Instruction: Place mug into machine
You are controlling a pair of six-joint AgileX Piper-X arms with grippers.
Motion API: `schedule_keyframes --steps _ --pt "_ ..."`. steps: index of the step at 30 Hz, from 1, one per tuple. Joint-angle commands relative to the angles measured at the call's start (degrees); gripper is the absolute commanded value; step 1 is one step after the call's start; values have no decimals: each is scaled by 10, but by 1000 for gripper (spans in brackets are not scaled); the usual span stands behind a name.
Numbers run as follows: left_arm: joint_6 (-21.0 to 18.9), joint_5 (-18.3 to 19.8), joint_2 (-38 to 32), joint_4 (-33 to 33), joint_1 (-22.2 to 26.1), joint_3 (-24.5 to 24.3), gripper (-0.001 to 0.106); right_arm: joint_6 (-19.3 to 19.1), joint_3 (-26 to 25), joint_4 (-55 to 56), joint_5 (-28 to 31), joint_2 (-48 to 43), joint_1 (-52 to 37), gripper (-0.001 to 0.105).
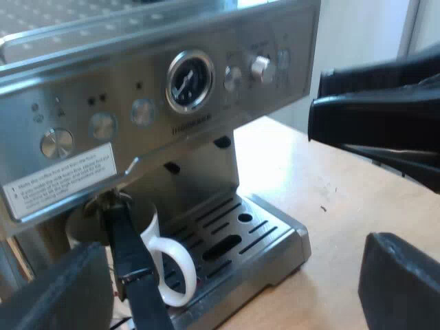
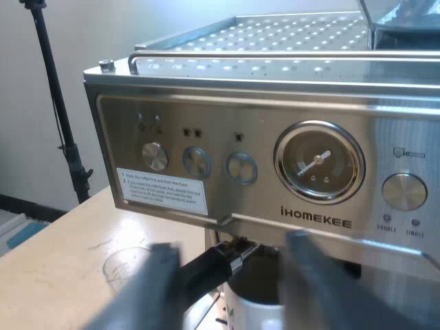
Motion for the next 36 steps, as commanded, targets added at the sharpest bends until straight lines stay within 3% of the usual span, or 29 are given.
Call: schedule_keyframes --steps 1,2,22,36 --pt "-3 -12 -2 -11 -3 -3 79 -10 -1 -4 3 -4 2 8" --pt "-3 -12 -2 -11 -3 -3 79 -10 -1 -4 0 -4 2 0" --pt "-3 -12 -2 -11 -3 -3 79 -10 -5 -5 -25 9 2 0" --pt "-3 -12 -2 -11 -3 -3 79 -10 -50 -52 -26 102 1 0"
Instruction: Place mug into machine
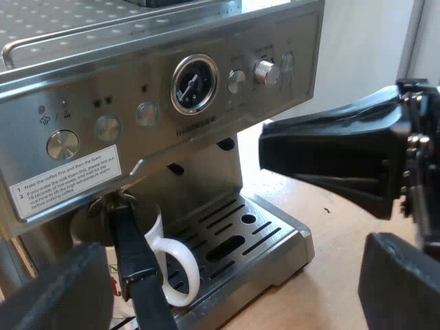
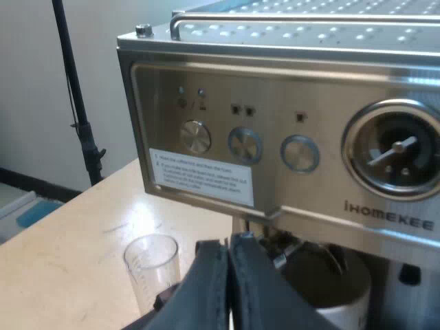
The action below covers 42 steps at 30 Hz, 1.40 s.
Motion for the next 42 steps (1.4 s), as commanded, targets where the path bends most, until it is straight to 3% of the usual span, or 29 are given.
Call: schedule_keyframes --steps 1,17,22,42 --pt "-3 -9 -1 -10 -3 -3 79 -7 -10 -23 -5 12 1 0" --pt "-3 -9 -1 -10 -3 -3 79 -16 -24 -69 21 66 -30 0" --pt "-3 -9 -1 -10 -3 -3 79 -16 -26 -74 -19 67 -68 0" --pt "-3 -9 -1 -10 -3 -3 79 -16 -33 -85 -44 81 -80 0"
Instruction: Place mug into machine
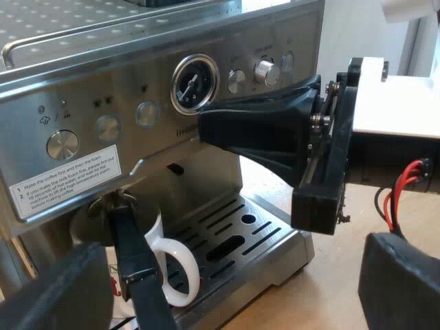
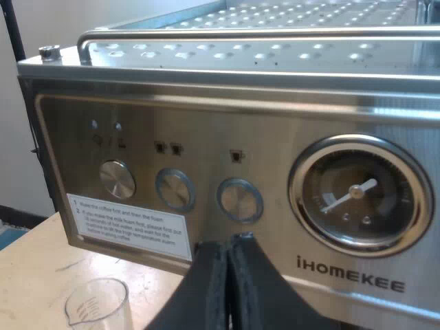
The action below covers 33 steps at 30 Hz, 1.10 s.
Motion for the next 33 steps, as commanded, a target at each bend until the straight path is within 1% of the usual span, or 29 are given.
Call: schedule_keyframes --steps 1,6,8,11,17,26,33 --pt "-3 -9 -1 -10 -3 -3 79 -8 -10 -20 -5 13 -3 0" --pt "-3 -9 -1 -10 -3 -3 79 -8 -29 -25 -5 35 -3 0" --pt "-3 -9 -1 -10 -3 -3 79 -8 -49 -25 -3 53 -3 0" --pt "-3 -9 -1 -10 -3 -3 79 -12 -62 -25 0 71 -3 0" --pt "-3 -9 -1 -10 -3 -3 79 -12 -66 -25 2 92 -11 0" --pt "-3 -9 -1 -10 -3 -3 79 -12 -66 -30 14 93 -18 0" --pt "-3 -9 -1 -10 -3 -3 79 -12 -66 -69 14 93 -24 0"
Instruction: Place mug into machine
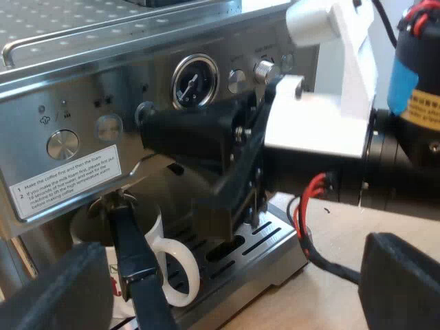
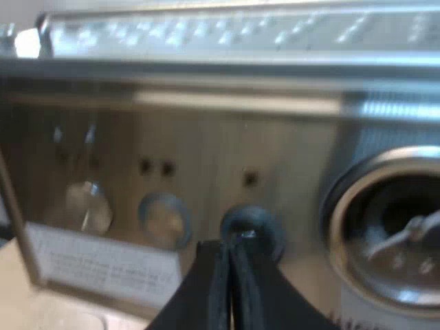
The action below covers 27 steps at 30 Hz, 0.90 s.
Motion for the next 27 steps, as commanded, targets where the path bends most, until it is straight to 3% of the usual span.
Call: schedule_keyframes --steps 1,27 --pt "-3 -9 -1 -10 -3 -3 79 -7 -6 -20 5 -3 -3 0" --pt "-3 -9 -1 -10 -3 -3 79 -2 -6 -15 10 0 -17 0"
